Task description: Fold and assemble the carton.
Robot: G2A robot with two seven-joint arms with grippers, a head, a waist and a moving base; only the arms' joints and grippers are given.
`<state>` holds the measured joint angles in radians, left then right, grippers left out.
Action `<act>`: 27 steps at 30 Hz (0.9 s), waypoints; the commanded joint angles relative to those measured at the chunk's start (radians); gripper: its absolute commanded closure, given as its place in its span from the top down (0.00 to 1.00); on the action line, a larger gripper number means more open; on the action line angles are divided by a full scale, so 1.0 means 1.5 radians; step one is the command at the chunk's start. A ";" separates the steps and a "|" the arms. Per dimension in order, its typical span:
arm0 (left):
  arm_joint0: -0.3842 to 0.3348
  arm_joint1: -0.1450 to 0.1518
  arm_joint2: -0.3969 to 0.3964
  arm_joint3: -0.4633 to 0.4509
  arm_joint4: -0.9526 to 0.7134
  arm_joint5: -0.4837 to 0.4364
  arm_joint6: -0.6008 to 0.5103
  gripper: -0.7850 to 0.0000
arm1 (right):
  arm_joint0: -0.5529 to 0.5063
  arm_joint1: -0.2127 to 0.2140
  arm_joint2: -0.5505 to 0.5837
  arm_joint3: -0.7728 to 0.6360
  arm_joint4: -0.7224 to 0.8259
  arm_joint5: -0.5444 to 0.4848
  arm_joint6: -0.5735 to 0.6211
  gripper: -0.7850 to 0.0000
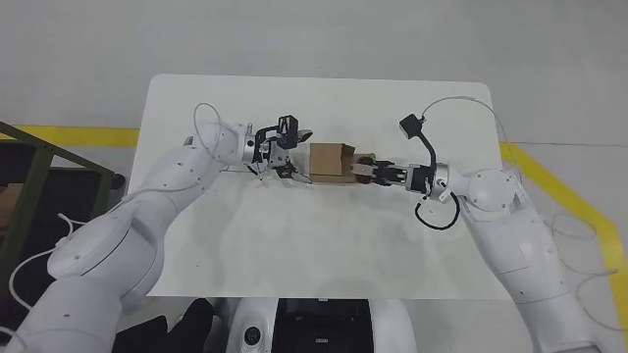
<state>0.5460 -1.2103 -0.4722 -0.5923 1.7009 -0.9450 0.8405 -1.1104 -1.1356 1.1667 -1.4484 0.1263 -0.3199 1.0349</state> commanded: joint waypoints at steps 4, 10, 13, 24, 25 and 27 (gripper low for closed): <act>-0.002 -0.004 0.005 0.008 0.007 0.003 0.013 1.00 | 0.000 0.000 0.000 0.000 0.000 0.000 0.000 0.00; -0.003 -0.009 0.010 0.017 0.014 0.003 0.025 1.00 | -0.014 0.002 -0.016 -0.013 -0.038 0.048 -0.003 0.00; -0.003 -0.012 0.012 0.020 0.013 0.002 0.025 1.00 | -0.014 0.003 -0.025 -0.004 -0.050 0.074 0.009 0.00; 0.000 -0.017 0.020 0.025 0.010 0.008 0.031 1.00 | 0.002 0.001 -0.051 0.042 -0.065 0.114 0.002 0.00; 0.000 -0.017 0.021 0.026 0.010 0.008 0.031 1.00 | 0.004 0.001 -0.053 0.047 -0.065 0.119 0.004 0.00; -0.001 -0.017 0.022 0.026 0.008 0.009 0.032 1.00 | 0.008 0.001 -0.056 0.056 -0.066 0.129 0.008 0.00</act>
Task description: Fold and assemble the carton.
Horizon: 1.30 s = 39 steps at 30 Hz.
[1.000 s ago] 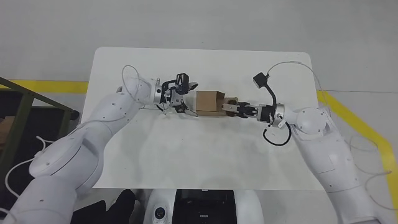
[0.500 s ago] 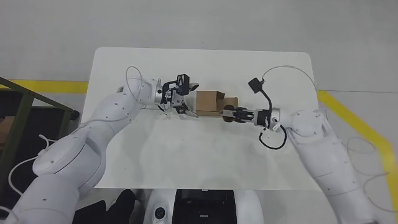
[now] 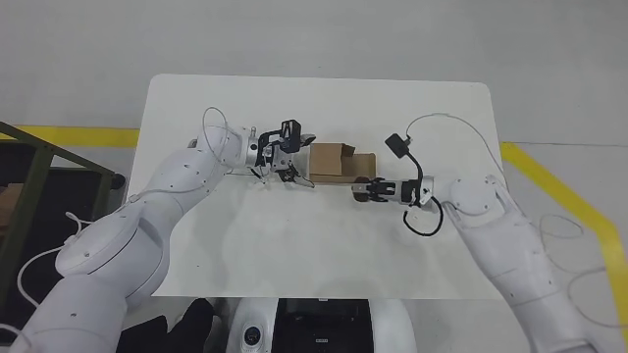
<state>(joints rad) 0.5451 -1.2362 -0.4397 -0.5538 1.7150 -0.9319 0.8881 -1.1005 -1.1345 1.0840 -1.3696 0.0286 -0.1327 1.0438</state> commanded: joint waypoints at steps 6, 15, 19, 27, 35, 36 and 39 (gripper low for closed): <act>-0.001 -0.001 0.004 0.000 -0.004 0.001 0.001 0.74 | 0.013 -0.002 -0.019 0.017 -0.034 0.049 -0.014 0.00; -0.004 -0.001 0.008 0.001 -0.012 -0.002 -0.002 0.66 | 0.040 -0.009 -0.039 0.049 -0.025 0.060 -0.034 0.00; -0.005 -0.001 0.010 0.001 -0.015 -0.003 -0.003 0.67 | 0.052 -0.012 -0.046 0.064 -0.022 0.060 -0.037 0.00; -0.006 0.000 0.014 0.000 -0.019 -0.002 -0.002 0.73 | 0.074 -0.021 -0.062 0.096 -0.002 0.039 -0.046 0.00; -0.008 0.000 0.020 -0.001 -0.020 -0.003 -0.003 0.79 | 0.107 -0.032 -0.086 0.141 -0.007 0.004 -0.063 0.00; -0.008 0.000 0.021 -0.001 -0.019 -0.003 -0.003 0.80 | 0.109 -0.033 -0.088 0.144 -0.007 -0.002 -0.068 0.00; -0.009 0.000 0.023 -0.002 -0.020 -0.003 -0.003 0.81 | 0.116 -0.036 -0.091 0.156 -0.001 -0.011 -0.072 0.00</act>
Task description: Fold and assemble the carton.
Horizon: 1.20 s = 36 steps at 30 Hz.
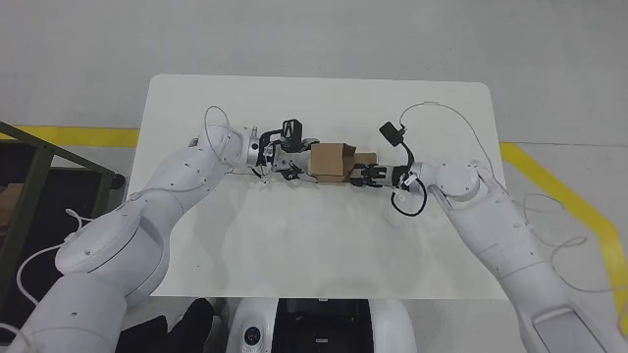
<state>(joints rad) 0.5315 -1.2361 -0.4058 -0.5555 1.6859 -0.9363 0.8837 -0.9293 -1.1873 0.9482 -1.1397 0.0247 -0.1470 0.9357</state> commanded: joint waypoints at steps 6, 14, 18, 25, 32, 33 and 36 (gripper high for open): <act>-0.002 0.000 0.006 -0.005 0.001 0.000 0.000 0.87 | 0.019 -0.010 -0.017 0.026 0.013 -0.028 0.002 0.00; -0.005 -0.001 0.013 -0.007 0.000 -0.002 -0.002 0.88 | 0.052 -0.028 -0.051 0.084 0.026 -0.074 0.006 0.00; -0.006 -0.002 0.017 -0.008 0.000 -0.003 -0.003 0.88 | 0.065 -0.038 -0.063 0.113 0.043 -0.093 0.004 0.00; -0.008 -0.005 0.022 -0.007 -0.001 -0.005 -0.005 0.87 | 0.090 -0.057 -0.087 0.160 0.073 -0.117 0.008 0.00; -0.009 -0.006 0.025 -0.004 -0.005 -0.005 -0.005 0.87 | 0.109 -0.073 -0.099 0.209 0.101 -0.142 0.010 0.00; -0.009 -0.007 0.026 -0.003 -0.006 -0.006 -0.006 0.87 | 0.110 -0.076 -0.100 0.214 0.109 -0.146 0.011 0.00; -0.010 -0.008 0.026 -0.001 -0.009 -0.006 -0.006 0.87 | 0.116 -0.081 -0.104 0.232 0.116 -0.155 0.019 0.00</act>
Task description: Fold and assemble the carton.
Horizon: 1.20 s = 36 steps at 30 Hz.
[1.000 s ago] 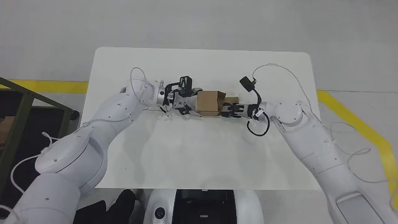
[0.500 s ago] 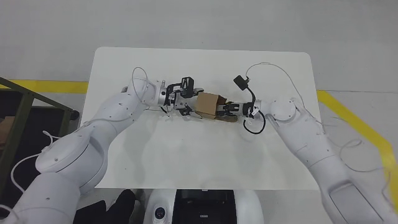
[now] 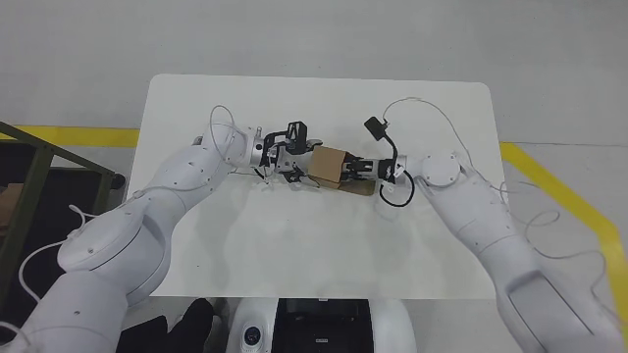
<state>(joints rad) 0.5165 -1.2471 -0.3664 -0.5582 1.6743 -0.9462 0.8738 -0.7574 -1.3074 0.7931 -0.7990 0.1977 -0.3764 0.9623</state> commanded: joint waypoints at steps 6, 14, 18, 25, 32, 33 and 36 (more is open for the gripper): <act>-0.001 -0.001 0.002 0.004 -0.002 0.001 0.001 0.90 | 0.002 -0.002 0.015 0.033 0.035 -0.032 0.016 0.00; -0.002 -0.002 0.005 0.003 -0.003 0.002 0.002 0.94 | -0.021 0.027 0.067 0.006 -0.005 -0.020 -0.010 0.00; -0.002 -0.002 0.007 0.003 -0.005 0.002 0.002 0.93 | -0.048 0.047 0.112 -0.036 -0.017 -0.018 -0.038 0.00; -0.003 -0.002 0.009 0.003 -0.007 0.002 0.002 0.93 | -0.079 0.063 0.149 -0.096 -0.042 0.024 -0.078 0.00; -0.005 -0.002 0.011 0.002 -0.006 0.004 0.004 0.93 | -0.064 0.050 0.122 -0.074 -0.050 0.038 -0.096 0.00; -0.005 -0.002 0.011 0.002 -0.006 0.004 0.004 0.93 | -0.061 0.047 0.117 -0.068 -0.051 0.036 -0.095 0.00; -0.006 -0.001 0.012 0.002 -0.007 0.004 0.004 0.93 | -0.050 0.040 0.100 -0.053 -0.052 0.032 -0.084 0.00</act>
<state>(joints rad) 0.5082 -1.2492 -0.3489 -0.5551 1.6647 -0.9400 0.8800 -0.8366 -1.2447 0.9493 -0.8839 0.1186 -0.3257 0.8312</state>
